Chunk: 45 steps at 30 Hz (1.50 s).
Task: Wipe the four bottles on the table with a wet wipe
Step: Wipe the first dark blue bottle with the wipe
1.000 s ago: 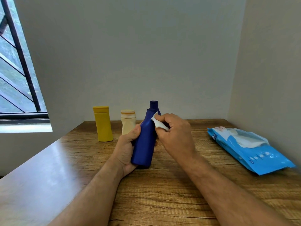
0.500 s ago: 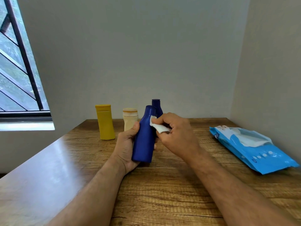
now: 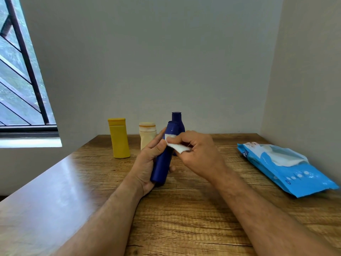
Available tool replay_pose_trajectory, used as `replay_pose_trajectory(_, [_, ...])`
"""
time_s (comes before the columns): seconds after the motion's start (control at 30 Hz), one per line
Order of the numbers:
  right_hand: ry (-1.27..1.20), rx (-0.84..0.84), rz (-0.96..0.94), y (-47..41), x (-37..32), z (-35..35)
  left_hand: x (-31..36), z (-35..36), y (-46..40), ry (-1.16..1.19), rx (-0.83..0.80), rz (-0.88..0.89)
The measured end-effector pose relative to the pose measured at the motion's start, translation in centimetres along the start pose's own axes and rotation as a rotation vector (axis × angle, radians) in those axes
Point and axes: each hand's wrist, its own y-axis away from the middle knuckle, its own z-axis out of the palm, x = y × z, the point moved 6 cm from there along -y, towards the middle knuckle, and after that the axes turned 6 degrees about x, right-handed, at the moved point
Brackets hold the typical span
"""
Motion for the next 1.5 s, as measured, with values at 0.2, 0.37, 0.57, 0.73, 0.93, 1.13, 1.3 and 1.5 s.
replay_pose_trajectory(0.2, [0.016,0.111,0.039,-0.3,0.5,-0.7,0.2,-0.3,-0.4,-0.182,-0.006,0.116])
replay_pose_trajectory(0.37, [0.044,0.138,0.107,-0.6,1.4,-1.0,-0.4,-0.4,-0.7,-0.265,-0.045,0.122])
replay_pose_trajectory(0.57, [-0.071,-0.016,0.158,-0.2,1.3,-0.3,-0.3,-0.9,-0.9,-0.242,0.041,0.104])
replay_pose_trajectory(0.73, [-0.055,0.081,0.134,-0.3,1.1,-0.8,-0.4,-1.2,-0.9,-0.246,0.082,0.099])
replay_pose_trajectory(0.93, [-0.019,0.103,0.118,-0.5,1.5,-1.1,0.1,-0.8,-0.5,-0.338,0.108,0.207])
replay_pose_trajectory(1.13, [-0.032,-0.022,0.111,-0.2,1.1,-0.1,0.3,-1.0,-0.8,-0.267,0.106,0.203])
replay_pose_trajectory(1.3, [-0.043,0.057,0.098,-0.2,1.2,-0.4,0.2,-0.4,-0.7,0.010,0.061,0.114])
replay_pose_trajectory(1.5, [0.014,0.051,0.073,-0.3,1.2,0.0,0.4,-0.3,-0.5,0.190,0.115,0.051])
